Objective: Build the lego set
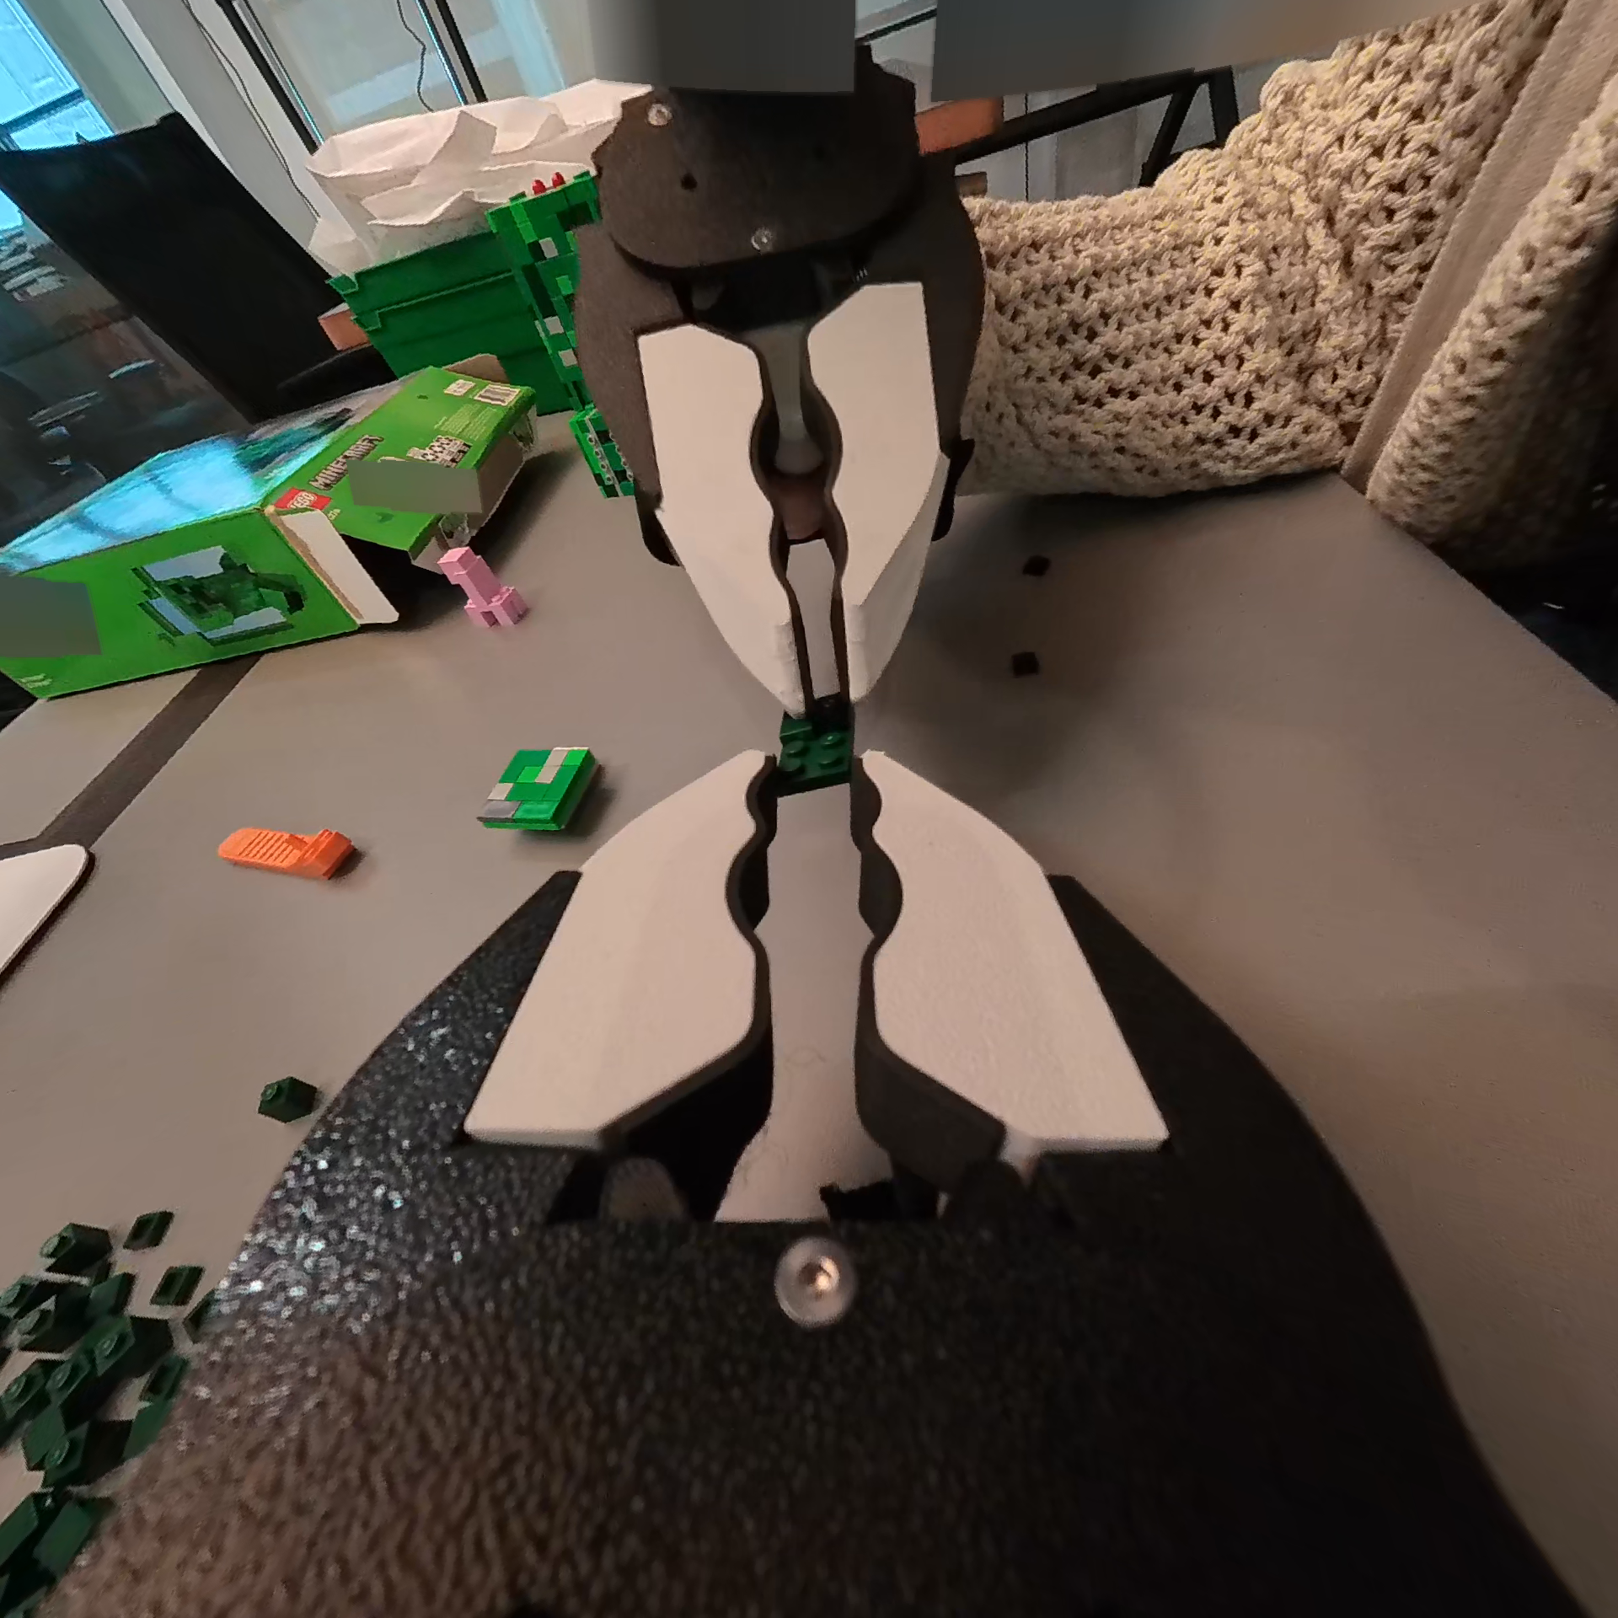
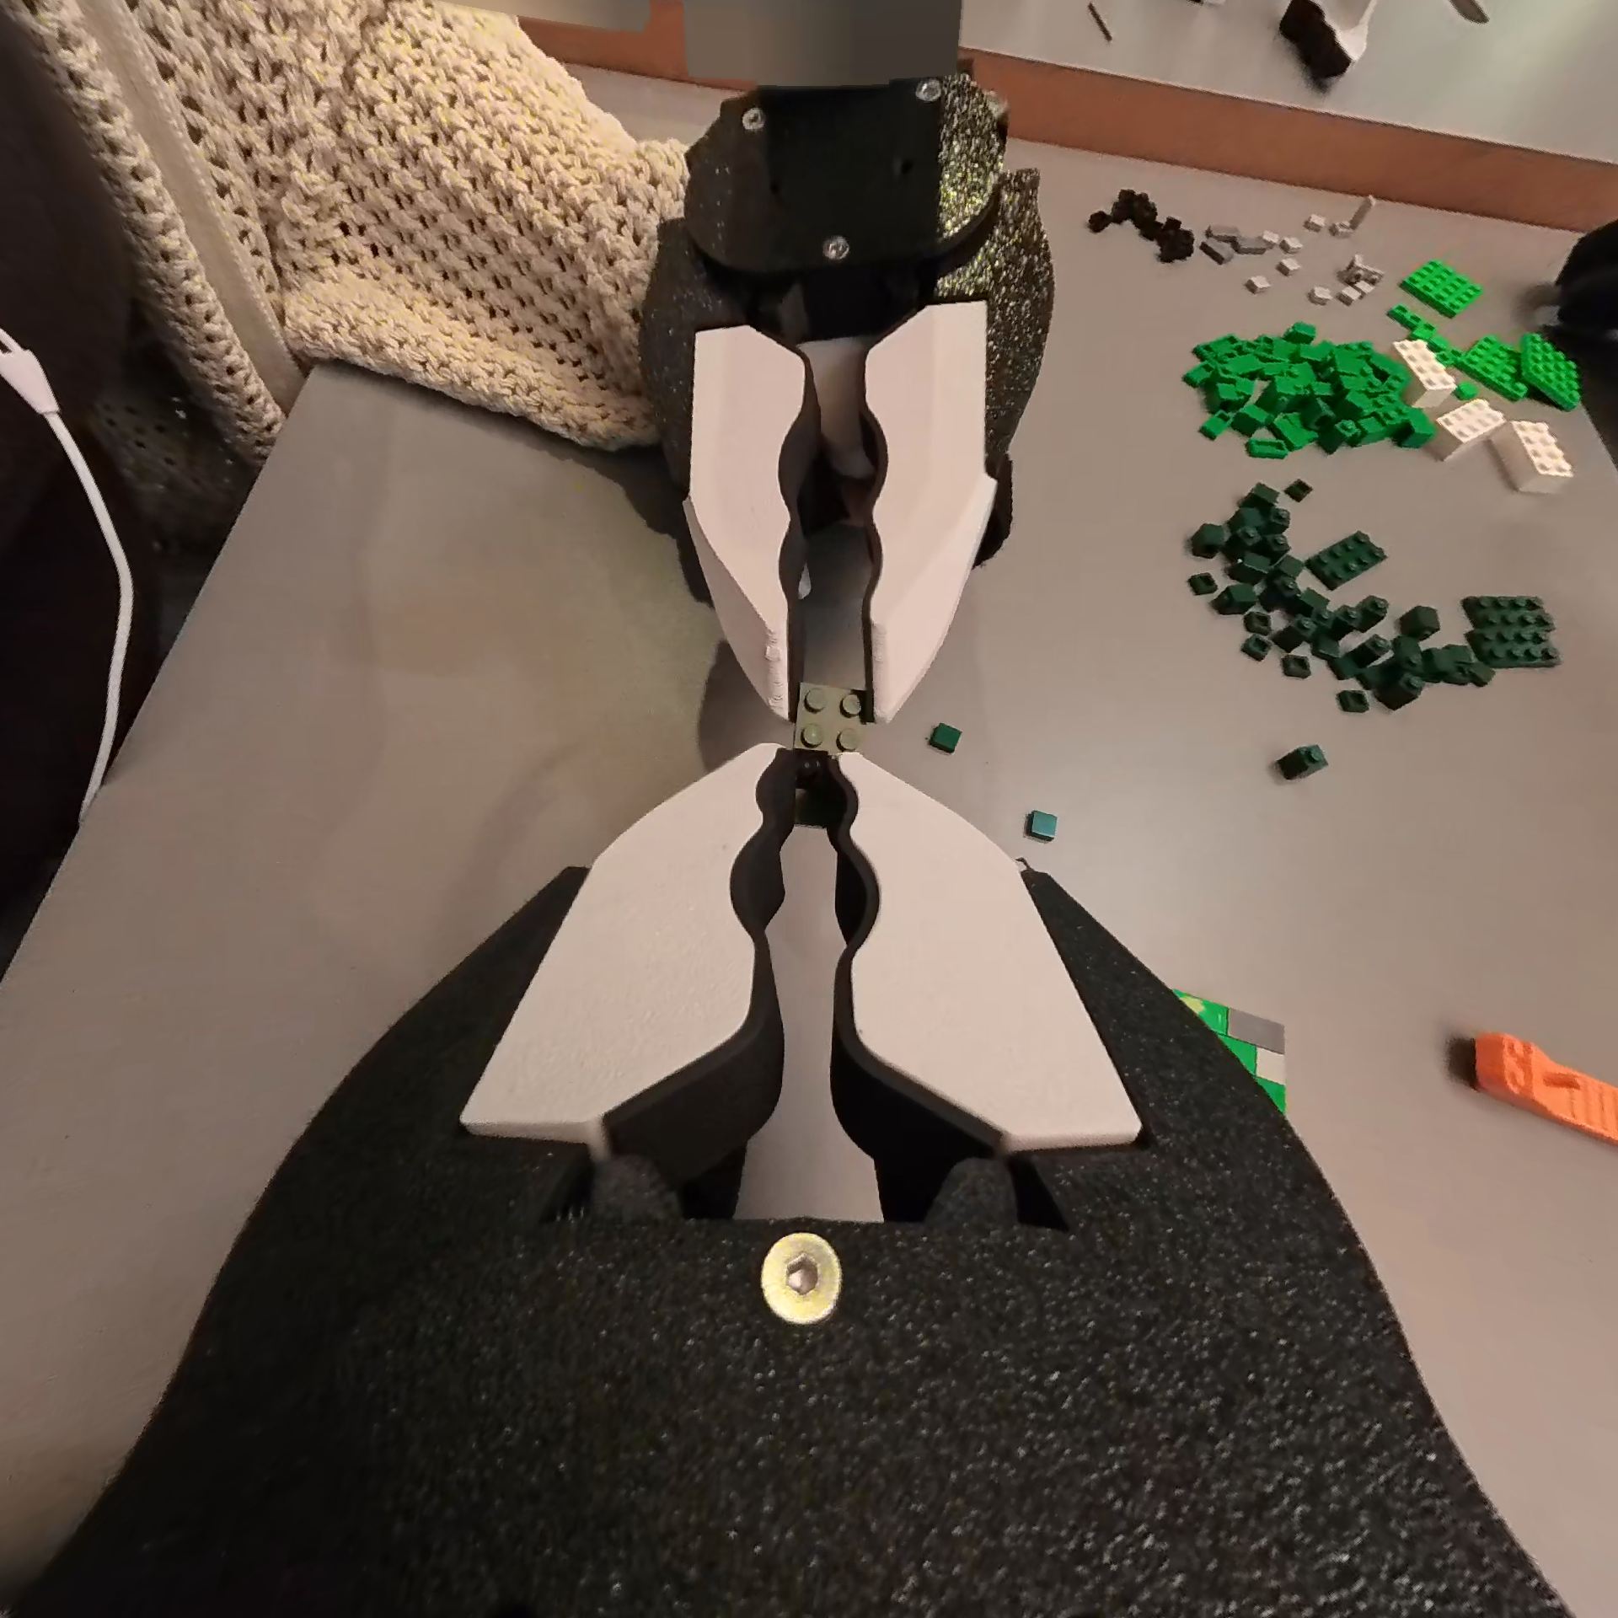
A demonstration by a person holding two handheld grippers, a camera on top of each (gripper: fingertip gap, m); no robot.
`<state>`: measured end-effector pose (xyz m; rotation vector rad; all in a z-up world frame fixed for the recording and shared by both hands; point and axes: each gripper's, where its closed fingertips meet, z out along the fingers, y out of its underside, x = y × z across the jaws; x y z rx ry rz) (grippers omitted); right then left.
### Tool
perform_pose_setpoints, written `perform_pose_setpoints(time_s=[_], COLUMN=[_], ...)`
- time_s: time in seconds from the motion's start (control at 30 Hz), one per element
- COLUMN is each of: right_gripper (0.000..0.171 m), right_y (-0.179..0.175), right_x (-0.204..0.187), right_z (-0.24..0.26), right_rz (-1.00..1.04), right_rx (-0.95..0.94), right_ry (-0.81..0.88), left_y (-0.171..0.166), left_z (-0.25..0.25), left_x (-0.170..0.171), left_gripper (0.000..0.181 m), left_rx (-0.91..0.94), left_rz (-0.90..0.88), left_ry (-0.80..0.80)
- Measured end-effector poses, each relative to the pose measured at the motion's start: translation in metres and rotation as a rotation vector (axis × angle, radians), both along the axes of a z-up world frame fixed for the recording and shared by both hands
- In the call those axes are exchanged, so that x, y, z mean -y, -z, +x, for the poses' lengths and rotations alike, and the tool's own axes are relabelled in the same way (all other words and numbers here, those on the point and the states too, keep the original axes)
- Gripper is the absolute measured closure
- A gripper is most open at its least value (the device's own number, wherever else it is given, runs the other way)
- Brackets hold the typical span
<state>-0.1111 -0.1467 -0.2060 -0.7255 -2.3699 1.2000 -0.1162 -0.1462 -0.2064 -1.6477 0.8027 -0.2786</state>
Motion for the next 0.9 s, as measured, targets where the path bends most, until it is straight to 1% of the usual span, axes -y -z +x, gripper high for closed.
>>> perform_pose_setpoints(time_s=[0.37, 0.53, 0.63, 0.67, 0.7, 0.8, 0.9], right_gripper=[0.163, 0.156, 0.136, 0.135, 0.135, 0.142, 0.140], right_y=[-0.001, -0.006, -0.012, -0.013, -0.015, -0.020, -0.019], right_x=[-0.002, -0.006, -0.012, -0.013, -0.016, -0.017, -0.016], right_z=[-0.001, -0.005, -0.014, -0.017, -0.020, -0.026, -0.034], right_rz=[0.006, 0.023, 0.090, 0.146, 0.221, 0.447, 0.627], right_rx=[-0.016, -0.076, -0.224, -0.295, -0.383, -0.625, -0.741], right_ry=[0.012, 0.038, 0.080, 0.086, 0.104, 0.122, 0.161], left_y=[0.000, -0.002, -0.007, -0.008, -0.010, -0.014, -0.014], left_z=[0.000, -0.004, -0.015, -0.019, -0.024, -0.033, -0.035], left_x=[0.000, -0.002, -0.007, -0.008, -0.008, -0.010, -0.010], left_gripper=[0.166, 0.166, 0.166, 0.166, 0.166, 0.166, 0.166], left_rx=[0.001, 0.016, 0.064, 0.086, 0.108, 0.159, 0.168], left_rz=[-0.001, 0.003, 0.005, 0.005, 0.004, -0.001, -0.003], left_ry=[0.002, -0.033, -0.105, -0.124, -0.146, -0.186, -0.191])
